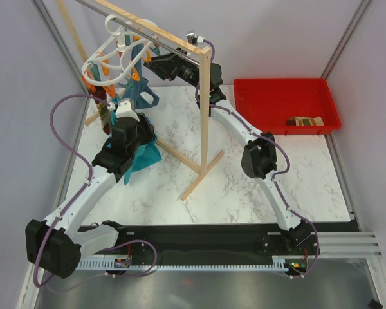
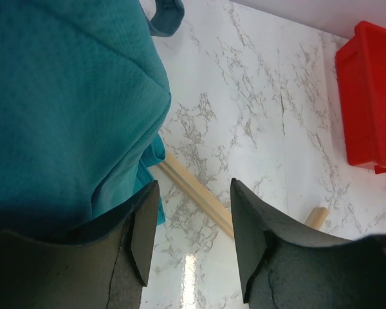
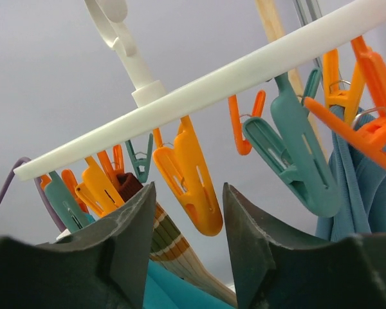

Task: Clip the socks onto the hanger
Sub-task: Open the clamp at the hanger.

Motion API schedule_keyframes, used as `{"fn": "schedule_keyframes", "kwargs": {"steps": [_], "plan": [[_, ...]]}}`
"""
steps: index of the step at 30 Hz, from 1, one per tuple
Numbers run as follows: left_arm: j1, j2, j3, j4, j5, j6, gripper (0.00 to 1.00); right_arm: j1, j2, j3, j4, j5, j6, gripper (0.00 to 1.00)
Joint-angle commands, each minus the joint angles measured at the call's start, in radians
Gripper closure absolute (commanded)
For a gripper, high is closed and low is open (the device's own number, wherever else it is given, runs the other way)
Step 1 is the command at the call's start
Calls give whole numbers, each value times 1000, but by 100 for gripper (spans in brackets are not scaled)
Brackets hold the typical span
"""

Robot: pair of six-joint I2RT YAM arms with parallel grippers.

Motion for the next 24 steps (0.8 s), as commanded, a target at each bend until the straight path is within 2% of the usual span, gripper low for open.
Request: {"fn": "schedule_keyframes", "kwargs": {"steps": [1, 6, 13, 16, 24], "plan": [[9, -12, -9, 33, 20, -19, 44, 1, -24, 47, 51, -31, 20, 52], [9, -25, -6, 34, 43, -9, 45, 1, -52, 19, 64, -51, 32, 69], [9, -62, 11, 37, 158, -43, 46, 4, -122, -59, 84, -80, 66, 78], [9, -85, 13, 33, 241, -86, 48, 4, -162, -105, 74, -93, 74, 92], [3, -185, 11, 106, 465, -152, 50, 3, -318, -268, -21, -157, 41, 100]]}}
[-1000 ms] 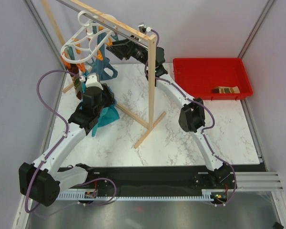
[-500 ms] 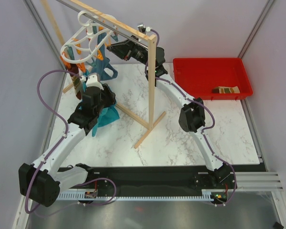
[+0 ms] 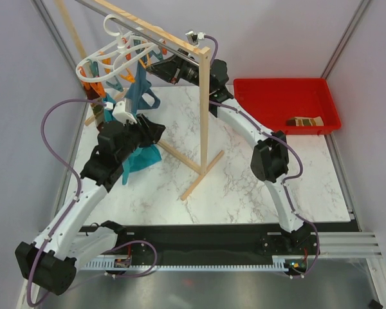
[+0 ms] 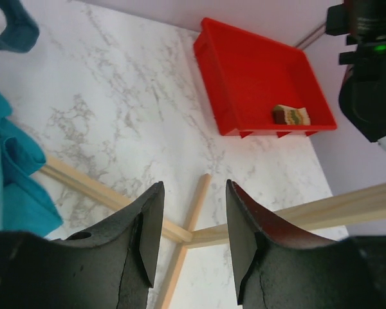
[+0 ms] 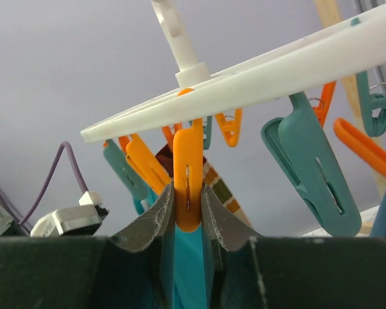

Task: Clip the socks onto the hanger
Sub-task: Open the clamp at the hanger.

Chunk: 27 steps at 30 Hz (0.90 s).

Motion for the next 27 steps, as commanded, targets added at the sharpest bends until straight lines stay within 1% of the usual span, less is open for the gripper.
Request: {"fn": "schedule_keyframes", "kwargs": {"steps": [1, 2, 4, 5, 8, 10, 11, 12, 13, 14, 16, 18, 21, 26, 27], "plan": [[-9, -57, 16, 91, 131, -70, 50, 3, -150, -62, -6, -65, -32, 100], [-13, -63, 25, 96, 133, -79, 50, 2, -168, -99, -48, -76, -71, 100], [-26, -75, 49, 116, 142, -108, 50, 2, -214, -122, -124, -79, -133, 100], [-29, -78, 57, 124, 143, -122, 50, 2, -226, -133, -204, -85, -194, 100], [-35, -78, 100, 145, 140, -170, 50, -1, -280, -187, -280, -99, -247, 100], [-36, -54, 155, 145, 140, -170, 50, -1, -314, -201, -332, -101, -308, 100], [-38, -45, 178, 113, 92, -211, 37, -1, -322, -198, -395, -99, -329, 100], [-38, -34, 225, 104, 47, -222, 34, -3, -331, -198, -414, -98, -361, 100], [-38, -9, 247, 96, 32, -231, 32, -3, -334, -202, -425, -99, -369, 100], [-36, 1, 307, 60, 9, -231, 32, -7, -337, -204, -435, -98, -372, 100], [-38, 29, 368, 15, -72, -256, 32, -12, -334, -202, -438, -101, -362, 100], [-36, 63, 445, -22, -122, -262, 32, -17, -335, -201, -438, -105, -359, 100], [-36, 124, 548, -77, -159, -296, 30, -18, -343, -204, -437, -112, -359, 100], [-29, 264, 729, -197, -127, -299, 35, -20, -362, -227, -425, -122, -360, 100], [-29, 274, 743, -209, -127, -294, 37, -21, -363, -231, -420, -121, -359, 100]]}}
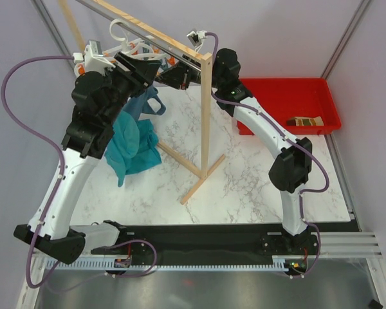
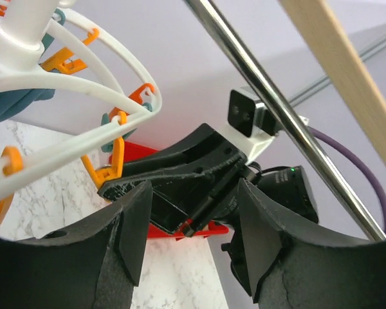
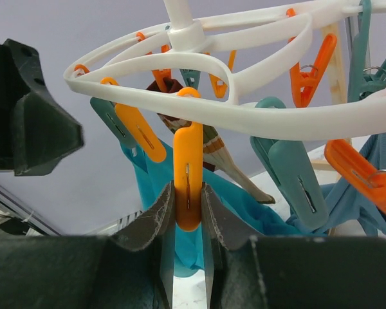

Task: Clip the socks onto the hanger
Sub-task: Open the clamp at the hanger.

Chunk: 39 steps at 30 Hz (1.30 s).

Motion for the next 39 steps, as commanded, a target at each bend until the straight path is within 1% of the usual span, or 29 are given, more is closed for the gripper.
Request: {"fn": "schedule_keyframes", "kwargs": {"steps": [1, 3, 9, 26, 32, 33, 36, 39], "plan": [[6, 56, 84, -112, -24, -28, 38, -7, -66, -24, 24, -40, -21, 100], [5, 51, 84, -138, -56, -24, 39, -13, -61, -24, 32, -46, -3, 100], [6, 44, 33, -145, -171, -28, 38, -14, -44, -26, 78, -57, 38, 100], [5, 142, 67, -74, -187, -60, 38, -13, -44, -21, 92, -66, 52, 100], [8, 143, 67, -69, -220, -47, 41, -14, -49, -29, 93, -71, 49, 100], [8, 143, 67, -65, -223, -44, 43, -14, -48, -30, 95, -72, 49, 100], [6, 140, 70, -45, -236, -28, 46, -13, -49, -35, 98, -74, 51, 100], [8, 142, 67, -28, -239, -24, 46, -13, -52, -39, 102, -74, 52, 100]]}}
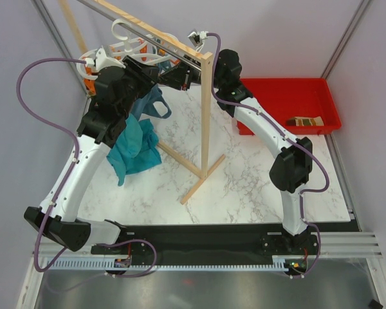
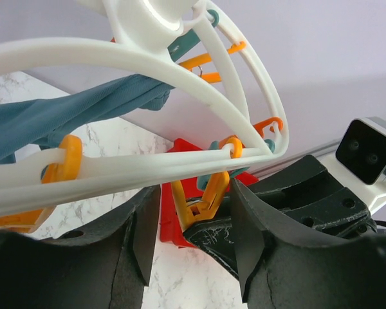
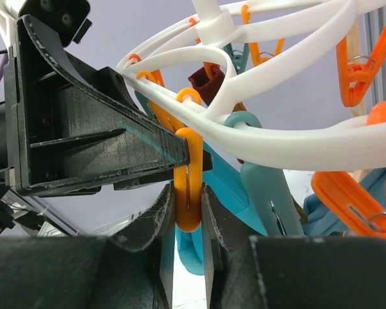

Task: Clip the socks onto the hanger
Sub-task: Open the clamp at the hanger.

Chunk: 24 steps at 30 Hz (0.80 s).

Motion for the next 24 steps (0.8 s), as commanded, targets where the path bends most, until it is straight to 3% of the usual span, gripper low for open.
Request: {"fn": "schedule_keyframes", "kwargs": {"steps": [1, 5, 8, 11, 14, 17, 19, 22, 24], "plan": [[7, 2, 37, 71, -42, 5, 46, -4, -44, -10, 51, -31, 4, 100], [6, 2, 31, 78, -37, 5, 48, -3, -48, -13, 52, -29, 4, 100], [6, 0, 28, 83, -37, 10, 53, -3, -49, -14, 51, -31, 6, 100], [6, -1, 26, 91, -25, 13, 66, -4, -51, -17, 55, -31, 7, 100], [7, 2, 21, 91, -22, 13, 70, -3, -49, -19, 62, -28, 12, 100], [6, 2, 20, 95, -18, 13, 81, -1, -48, -13, 63, -29, 10, 100], [6, 5, 21, 95, -17, 12, 97, -1, -45, -11, 63, -29, 13, 100], [6, 3, 21, 94, -12, 8, 98, -1, -45, -10, 63, -29, 13, 100], [7, 2, 18, 95, -12, 5, 98, -3, -43, -7, 62, -26, 13, 89]]}}
